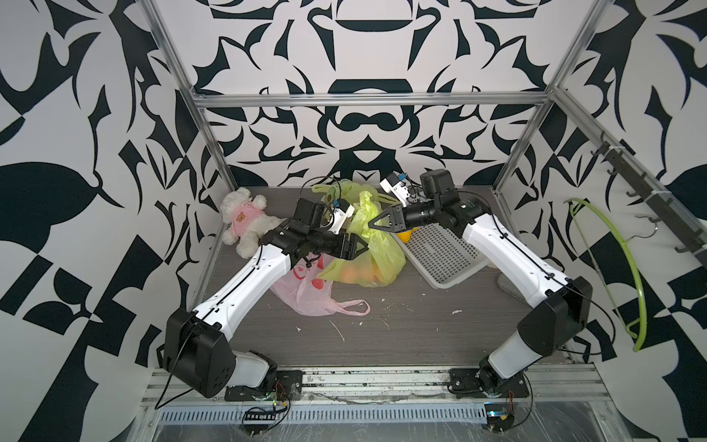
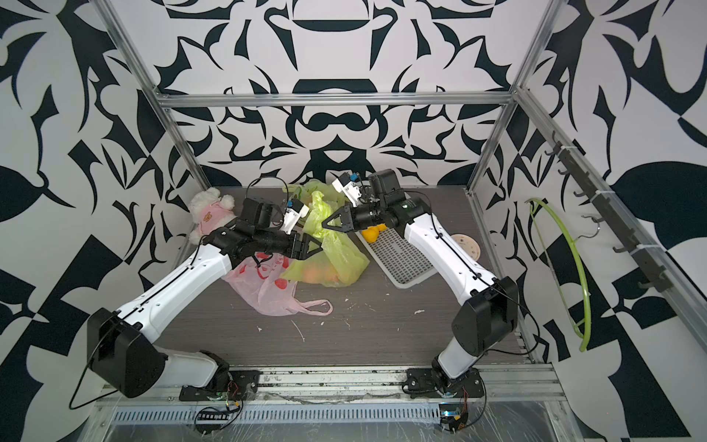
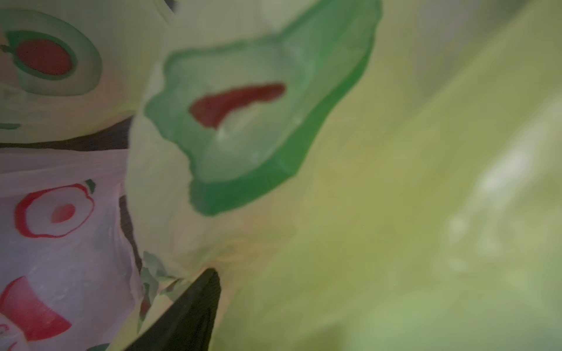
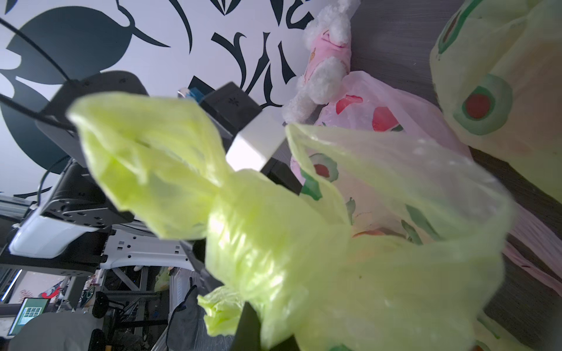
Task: Place the peach into a plastic bag & tie a knot
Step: Cross the plastic bag at the center of the board.
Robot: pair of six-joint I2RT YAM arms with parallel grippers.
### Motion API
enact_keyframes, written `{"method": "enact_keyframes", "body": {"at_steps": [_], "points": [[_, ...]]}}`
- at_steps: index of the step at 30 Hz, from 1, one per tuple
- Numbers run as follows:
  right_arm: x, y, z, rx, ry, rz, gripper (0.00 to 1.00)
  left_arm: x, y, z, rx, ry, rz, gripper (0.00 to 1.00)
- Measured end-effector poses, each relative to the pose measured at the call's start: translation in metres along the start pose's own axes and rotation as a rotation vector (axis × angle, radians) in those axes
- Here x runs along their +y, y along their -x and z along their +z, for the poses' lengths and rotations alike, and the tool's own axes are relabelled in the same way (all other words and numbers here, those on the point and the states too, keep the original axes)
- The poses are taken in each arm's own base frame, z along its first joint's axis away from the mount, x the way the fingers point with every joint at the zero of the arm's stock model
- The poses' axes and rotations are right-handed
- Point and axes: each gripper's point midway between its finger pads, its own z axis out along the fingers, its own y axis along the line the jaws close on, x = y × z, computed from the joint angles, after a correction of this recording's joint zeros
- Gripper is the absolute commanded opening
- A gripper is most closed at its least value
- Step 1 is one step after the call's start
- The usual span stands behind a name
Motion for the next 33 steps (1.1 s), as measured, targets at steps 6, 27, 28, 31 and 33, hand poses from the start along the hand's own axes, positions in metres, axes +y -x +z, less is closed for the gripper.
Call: {"method": "enact_keyframes", "body": {"at_steps": [6, 27, 28, 31, 33], "points": [[0.006, 0.002, 0.002, -0.004, 0.046, 0.018, 0.00, 0.005, 0.019, 0.000, -0.082, 0.033, 0.020, 0.77], [-0.018, -0.020, 0.003, 0.052, -0.038, 0.025, 0.09, -0.021, 0.042, -0.039, -0.166, 0.029, 0.043, 0.00], [-0.019, -0.021, 0.003, 0.055, -0.046, 0.023, 0.09, -0.023, 0.042, -0.041, -0.165, 0.029, 0.044, 0.00], [-0.025, -0.024, 0.002, 0.059, -0.080, 0.022, 0.02, -0.026, 0.042, -0.046, -0.163, 0.026, 0.046, 0.00], [-0.029, -0.025, 0.001, 0.060, -0.103, 0.018, 0.00, -0.029, 0.040, -0.049, -0.154, 0.017, 0.047, 0.00]]}}
